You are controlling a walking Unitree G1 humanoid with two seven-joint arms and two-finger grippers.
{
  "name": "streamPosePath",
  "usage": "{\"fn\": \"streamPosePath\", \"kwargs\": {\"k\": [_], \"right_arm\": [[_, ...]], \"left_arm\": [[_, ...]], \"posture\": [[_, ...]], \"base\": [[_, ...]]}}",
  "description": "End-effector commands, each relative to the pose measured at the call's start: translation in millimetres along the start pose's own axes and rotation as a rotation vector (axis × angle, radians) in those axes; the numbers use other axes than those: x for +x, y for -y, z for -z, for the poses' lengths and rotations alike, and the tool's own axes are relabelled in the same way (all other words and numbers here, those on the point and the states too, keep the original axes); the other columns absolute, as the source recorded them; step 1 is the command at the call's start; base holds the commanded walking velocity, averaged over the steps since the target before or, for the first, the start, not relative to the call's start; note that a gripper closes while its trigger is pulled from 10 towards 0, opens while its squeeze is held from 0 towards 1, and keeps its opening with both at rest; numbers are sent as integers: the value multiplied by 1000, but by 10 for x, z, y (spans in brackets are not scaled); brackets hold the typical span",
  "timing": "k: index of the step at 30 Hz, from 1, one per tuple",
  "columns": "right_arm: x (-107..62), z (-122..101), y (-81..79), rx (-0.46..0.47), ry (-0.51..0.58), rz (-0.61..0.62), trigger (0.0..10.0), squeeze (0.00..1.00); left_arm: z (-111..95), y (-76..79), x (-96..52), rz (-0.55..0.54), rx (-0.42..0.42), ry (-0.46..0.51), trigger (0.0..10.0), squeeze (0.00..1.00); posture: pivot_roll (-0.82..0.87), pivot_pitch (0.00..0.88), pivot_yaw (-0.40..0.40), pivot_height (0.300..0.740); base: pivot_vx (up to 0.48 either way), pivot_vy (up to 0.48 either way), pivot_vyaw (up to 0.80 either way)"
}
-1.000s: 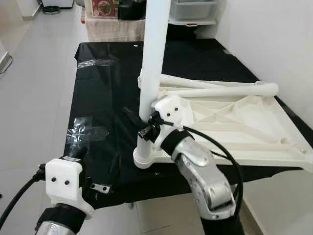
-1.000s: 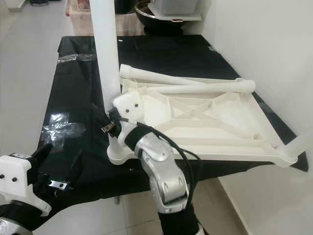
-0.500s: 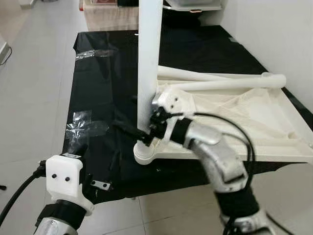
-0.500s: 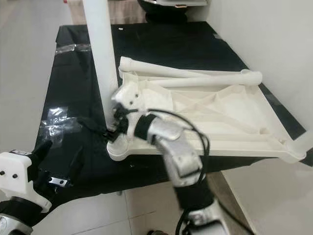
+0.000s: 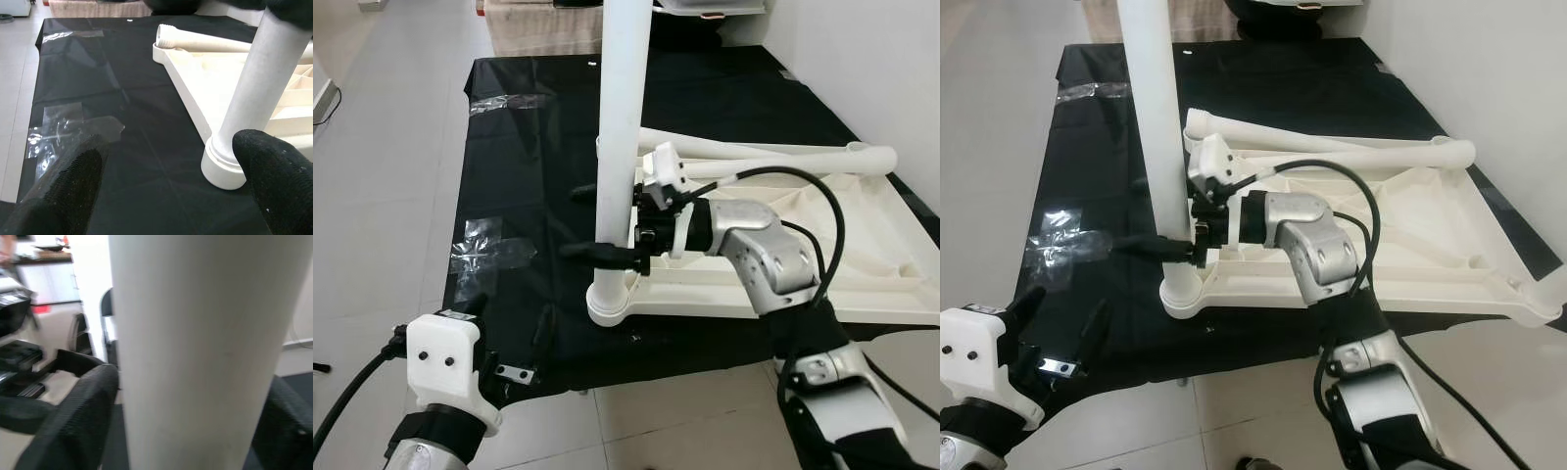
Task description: Building children table
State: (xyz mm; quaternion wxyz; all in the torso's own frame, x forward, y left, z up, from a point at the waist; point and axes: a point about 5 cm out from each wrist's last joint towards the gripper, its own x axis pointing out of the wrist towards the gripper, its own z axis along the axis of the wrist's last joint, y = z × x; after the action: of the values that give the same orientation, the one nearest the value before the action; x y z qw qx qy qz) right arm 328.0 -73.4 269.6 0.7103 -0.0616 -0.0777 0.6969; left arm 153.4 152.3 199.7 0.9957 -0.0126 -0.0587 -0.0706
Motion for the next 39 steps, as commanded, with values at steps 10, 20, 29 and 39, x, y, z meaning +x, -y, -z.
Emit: {"fn": "streamPosePath", "kwargs": {"k": [10,20,29,39], "right_arm": [[-102,86,-32,39,-11,-98,0,0],[216,726,-274,116,-137,818,0,0],[382,592,-402,61,-88,799,0,0],[487,303,-443,49,69,506,10000,1000]], "left_arm": [[11,30,-25,11,-9,-21,10000,0],[9,29,-11,15,-10,-18,10000,0],[15,23,15,14,-8,-13,10000,0],[4,4,24,8,1,-9,10000,0]], "posture": [[125,206,-77,740],[101,206,-85,740],[98,182,-79,740],[119,180,-69,740]], "base": [[0,0,0],[0,0,0],[0,0,0],[0,0,0]]}}
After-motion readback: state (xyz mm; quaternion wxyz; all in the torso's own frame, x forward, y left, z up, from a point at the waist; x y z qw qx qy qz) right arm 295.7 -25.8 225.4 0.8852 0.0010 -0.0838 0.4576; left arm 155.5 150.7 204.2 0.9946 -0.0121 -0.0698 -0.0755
